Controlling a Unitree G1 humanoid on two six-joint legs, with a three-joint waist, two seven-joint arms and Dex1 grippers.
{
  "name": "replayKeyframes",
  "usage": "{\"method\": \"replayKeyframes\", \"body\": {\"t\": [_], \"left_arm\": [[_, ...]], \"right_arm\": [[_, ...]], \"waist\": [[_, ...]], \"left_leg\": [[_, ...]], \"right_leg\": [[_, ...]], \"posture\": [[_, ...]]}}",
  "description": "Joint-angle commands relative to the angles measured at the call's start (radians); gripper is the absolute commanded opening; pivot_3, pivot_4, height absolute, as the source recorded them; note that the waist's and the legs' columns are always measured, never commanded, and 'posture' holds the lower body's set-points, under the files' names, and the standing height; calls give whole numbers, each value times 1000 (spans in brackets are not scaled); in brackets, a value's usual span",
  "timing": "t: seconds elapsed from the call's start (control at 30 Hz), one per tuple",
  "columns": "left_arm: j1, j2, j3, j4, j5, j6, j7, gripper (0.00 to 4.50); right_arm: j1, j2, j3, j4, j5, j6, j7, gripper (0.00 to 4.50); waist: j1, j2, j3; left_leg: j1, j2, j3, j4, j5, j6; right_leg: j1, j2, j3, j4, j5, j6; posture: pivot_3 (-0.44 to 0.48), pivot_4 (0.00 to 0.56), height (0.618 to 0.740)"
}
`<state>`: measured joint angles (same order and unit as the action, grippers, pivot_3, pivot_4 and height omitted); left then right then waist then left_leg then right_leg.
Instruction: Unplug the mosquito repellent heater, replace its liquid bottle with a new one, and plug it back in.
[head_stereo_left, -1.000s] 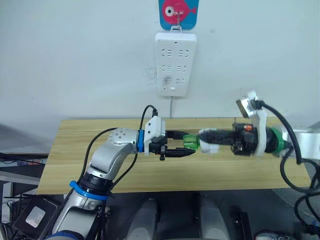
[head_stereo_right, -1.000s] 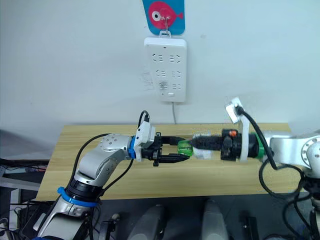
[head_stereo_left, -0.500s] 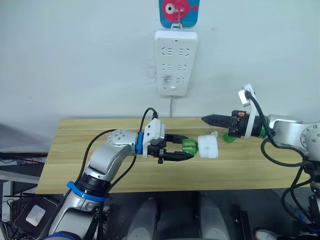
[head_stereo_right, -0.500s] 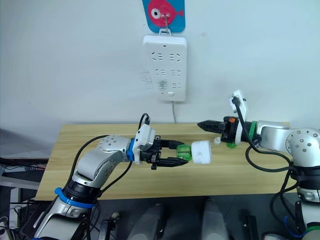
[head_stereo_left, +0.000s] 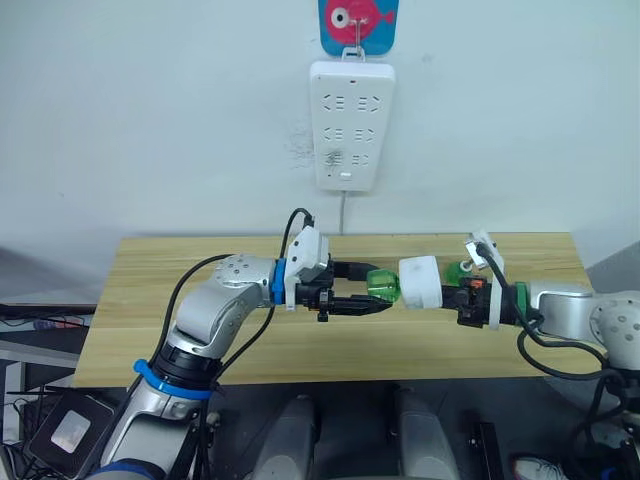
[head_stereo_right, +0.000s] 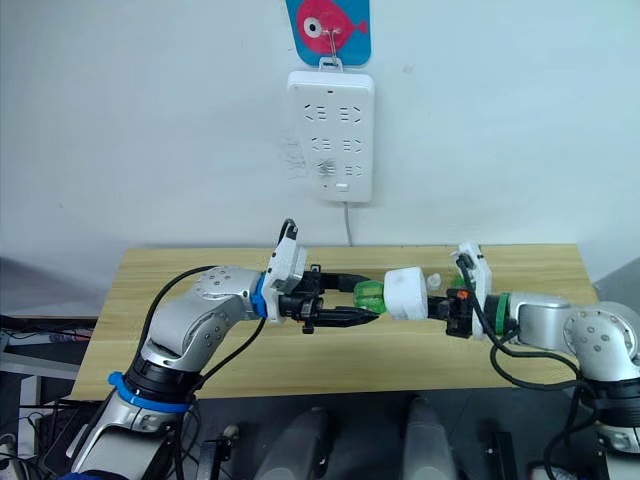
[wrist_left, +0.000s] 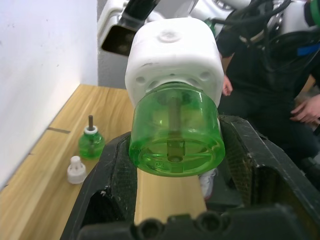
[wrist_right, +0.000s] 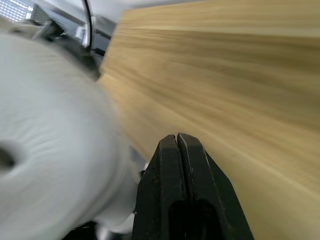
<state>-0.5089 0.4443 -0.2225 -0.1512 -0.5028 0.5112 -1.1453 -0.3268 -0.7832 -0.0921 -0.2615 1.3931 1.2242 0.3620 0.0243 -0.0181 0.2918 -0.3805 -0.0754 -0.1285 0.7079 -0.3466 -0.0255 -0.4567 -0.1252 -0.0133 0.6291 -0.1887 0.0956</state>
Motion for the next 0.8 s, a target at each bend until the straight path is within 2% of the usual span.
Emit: {"method": "replayKeyframes", "body": {"t": [0.03,0.27,0.4,0.63,0.8], "left_arm": [[4,-6,-16,16,47,-42,26,2330],[-20,-1,-44,74,107,-90,26,2330],[-17,-4,-50,72,111,-86,17,2330],[-11,-5,-37,50,85,-57,3,2330],[-20,13,-36,92,124,-106,-10,2330]], "right_arm": [[10,-25,-42,-99,156,37,21,35],[26,-85,-18,-140,387,15,-36,35],[12,-102,15,-139,450,-16,-81,35],[46,-141,19,-151,340,-24,-49,35],[37,-235,-1,-199,130,-30,151,35]], "waist": [[0,0,0],[1,0,0],[0,0,0],[1,0,0],[0,0,0]], "left_leg": [[0,0,0,0,0,0],[0,0,0,1,0,0],[0,0,0,2,0,0],[-2,-1,-1,3,0,0],[-2,0,-1,3,0,0]], "right_leg": [[0,0,0,0,0,0],[1,0,0,0,1,1],[1,0,0,0,1,1],[1,0,-1,0,1,1],[1,0,-1,0,1,1]], "posture": [[78,266,740],[72,269,740],[71,276,740],[69,283,740],[59,289,740]]}}
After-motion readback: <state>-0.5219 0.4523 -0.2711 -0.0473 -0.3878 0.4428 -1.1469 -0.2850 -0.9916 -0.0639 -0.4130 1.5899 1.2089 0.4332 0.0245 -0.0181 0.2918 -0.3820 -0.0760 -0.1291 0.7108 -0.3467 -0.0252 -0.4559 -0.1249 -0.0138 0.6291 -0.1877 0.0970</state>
